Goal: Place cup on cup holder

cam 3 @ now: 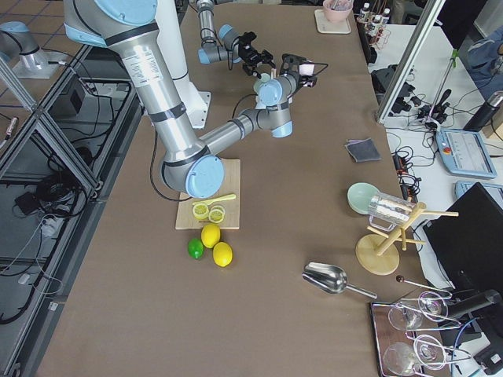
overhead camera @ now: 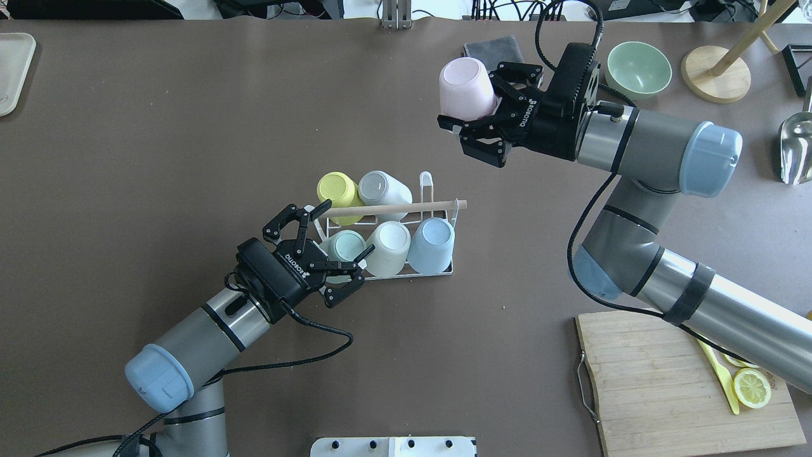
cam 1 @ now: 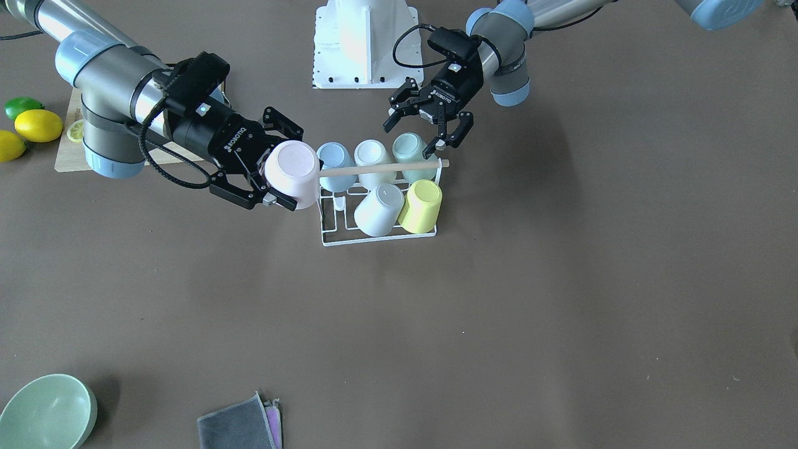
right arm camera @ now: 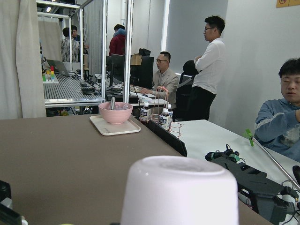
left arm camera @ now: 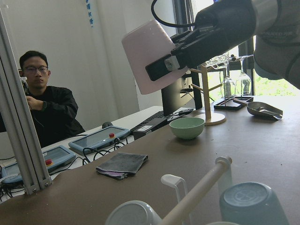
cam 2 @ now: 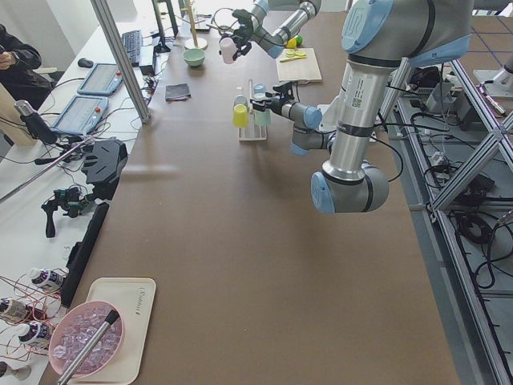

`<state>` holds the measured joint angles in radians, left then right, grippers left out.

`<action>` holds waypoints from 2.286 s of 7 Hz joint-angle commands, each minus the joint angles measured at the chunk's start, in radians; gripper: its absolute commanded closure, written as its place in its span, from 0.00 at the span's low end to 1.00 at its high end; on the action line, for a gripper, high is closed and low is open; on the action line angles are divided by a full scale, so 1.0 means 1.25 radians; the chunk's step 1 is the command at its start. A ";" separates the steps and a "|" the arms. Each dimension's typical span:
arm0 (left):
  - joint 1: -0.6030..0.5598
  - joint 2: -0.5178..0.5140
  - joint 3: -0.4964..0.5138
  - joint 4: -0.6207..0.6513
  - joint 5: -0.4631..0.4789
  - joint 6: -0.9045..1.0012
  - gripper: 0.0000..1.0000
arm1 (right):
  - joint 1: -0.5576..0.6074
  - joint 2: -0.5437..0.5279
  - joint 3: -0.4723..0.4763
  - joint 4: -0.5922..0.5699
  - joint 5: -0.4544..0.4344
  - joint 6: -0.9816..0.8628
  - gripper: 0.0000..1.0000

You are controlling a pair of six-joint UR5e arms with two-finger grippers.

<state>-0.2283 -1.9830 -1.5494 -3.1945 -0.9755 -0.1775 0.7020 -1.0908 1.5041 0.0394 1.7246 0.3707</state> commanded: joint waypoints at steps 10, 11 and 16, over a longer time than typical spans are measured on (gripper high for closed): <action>-0.250 0.088 -0.137 0.303 0.005 -0.011 0.02 | -0.085 0.112 -0.300 0.220 -0.009 0.026 1.00; -0.271 0.104 -0.136 0.362 0.001 -0.011 0.02 | -0.085 0.126 -0.319 0.219 -0.009 0.025 1.00; -0.457 0.106 -0.141 0.724 -0.318 -0.011 0.02 | -0.081 0.130 -0.325 0.215 0.023 0.024 0.29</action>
<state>-0.7301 -1.8528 -1.7226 -2.3952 -1.2369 -0.1910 0.5981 -0.9308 1.0991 0.3123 1.7400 0.4025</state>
